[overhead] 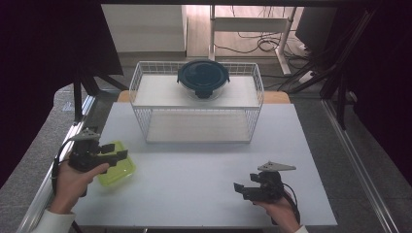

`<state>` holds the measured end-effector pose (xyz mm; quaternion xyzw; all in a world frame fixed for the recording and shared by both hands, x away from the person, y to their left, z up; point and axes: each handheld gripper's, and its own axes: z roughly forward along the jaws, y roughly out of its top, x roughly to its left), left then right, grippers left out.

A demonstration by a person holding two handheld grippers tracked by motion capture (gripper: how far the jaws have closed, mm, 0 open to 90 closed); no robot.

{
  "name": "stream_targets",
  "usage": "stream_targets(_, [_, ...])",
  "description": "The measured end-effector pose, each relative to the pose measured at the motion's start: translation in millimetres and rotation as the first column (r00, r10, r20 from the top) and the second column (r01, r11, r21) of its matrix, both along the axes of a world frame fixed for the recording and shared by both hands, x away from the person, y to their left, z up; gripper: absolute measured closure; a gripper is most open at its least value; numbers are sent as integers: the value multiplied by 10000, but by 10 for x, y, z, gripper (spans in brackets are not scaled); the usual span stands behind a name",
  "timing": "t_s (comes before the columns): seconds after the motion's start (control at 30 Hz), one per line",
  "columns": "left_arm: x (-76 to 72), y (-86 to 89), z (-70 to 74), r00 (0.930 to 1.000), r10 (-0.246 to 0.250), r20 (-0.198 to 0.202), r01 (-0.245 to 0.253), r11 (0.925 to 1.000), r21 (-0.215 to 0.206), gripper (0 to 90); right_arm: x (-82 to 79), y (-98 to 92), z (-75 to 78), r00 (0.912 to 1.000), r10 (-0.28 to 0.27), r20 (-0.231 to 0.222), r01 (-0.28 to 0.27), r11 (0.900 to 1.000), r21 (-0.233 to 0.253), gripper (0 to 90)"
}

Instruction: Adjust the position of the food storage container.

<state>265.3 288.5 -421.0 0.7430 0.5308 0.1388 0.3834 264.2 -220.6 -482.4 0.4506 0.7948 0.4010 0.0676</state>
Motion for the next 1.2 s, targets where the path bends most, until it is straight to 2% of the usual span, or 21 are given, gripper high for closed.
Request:
stream_targets(0.03, [74,110,-64,9998,131,-171,-128,9998,150,433,-1,5,1,10000,19,-4,-19,10000,-3,210])
stream_targets(0.07, [74,110,-64,9998,131,-171,-128,9998,150,436,-1,5,1,10000,19,-4,-19,10000,-3,210])
stream_targets(0.2, [247,328,-218,9970,594,-489,-584,9980,232,458,31,34,-27,9999,62,-100,-63,9999,-87,210])
stream_targets(0.3, [312,404,-263,9955,776,-552,-766,9969,202,485,40,43,-40,9999,83,-136,-85,9999,-108,210])
stream_targets(0.43, [423,504,-323,9913,975,-886,-972,9952,78,636,52,41,-55,9998,71,-191,-72,9999,-75,210])
stream_targets(0.47, [482,534,-340,9895,1006,-1042,-981,9947,294,686,54,30,-55,9996,80,-277,-80,10000,-2,210])
stream_targets(0.53, [519,550,-350,9882,1015,-1143,-976,9945,390,709,53,29,-56,9996,96,-274,-96,10000,8,210])
stream_targets(0.57, [556,566,-359,9871,1024,-1231,-965,9939,531,763,50,27,-58,9996,116,-266,-116,9999,-17,210])
stream_targets(0.63, [665,619,-382,9807,1270,-1485,-1153,9897,851,815,48,28,-58,9996,124,-263,-125,9999,-11,210])
stream_targets(0.7, [696,639,-391,9793,1302,-1550,-1177,9892,872,862,48,25,-59,9996,117,-259,-117,9999,-12,210])
stream_targets(0.77, [760,681,-417,9743,1442,-1729,-1290,9870,962,894,54,10,-63,9996,49,-287,-48,10000,15,210])
stream_targets(0.9, [836,759,-472,9649,1725,-1981,-1505,9811,1214,899,63,-12,-67,9993,39,-369,-35,9999,126,210])
stream_targets(0.97, [864,822,-526,9572,1976,-2116,-1693,9749,1448,900,62,-17,-65,9992,37,-392,-31,9999,158,210])
stream_targets(1.0, [864,822,-526,9572,1976,-2116,-1693,9749,1448,900,61,-17,-64,9992,40,-387,-34,9998,170,210])
stream_targets(1.07, [873,855,-561,9526,2093,-2210,-1744,9704,1670,900,60,-17,-63,9992,49,-391,-42,9998,184,210])
stream_targets(1.13, [881,920,-612,9458,2143,-2440,-1764,9698,1682,900,67,-20,-64,9969,205,-757,-150,9972,736,210])
stream_targets(1.17, [881,920,-612,9458,2143,-2440,-1764,9698,1682,900,67,-20,-64,9969,205,-757,-150,9972,736,210])
stream_targets(1.2, [886,949,-643,9425,2165,-2548,-1728,9678,1832,900,64,-17,-56,9967,263,-766,-200,9964,830,210])
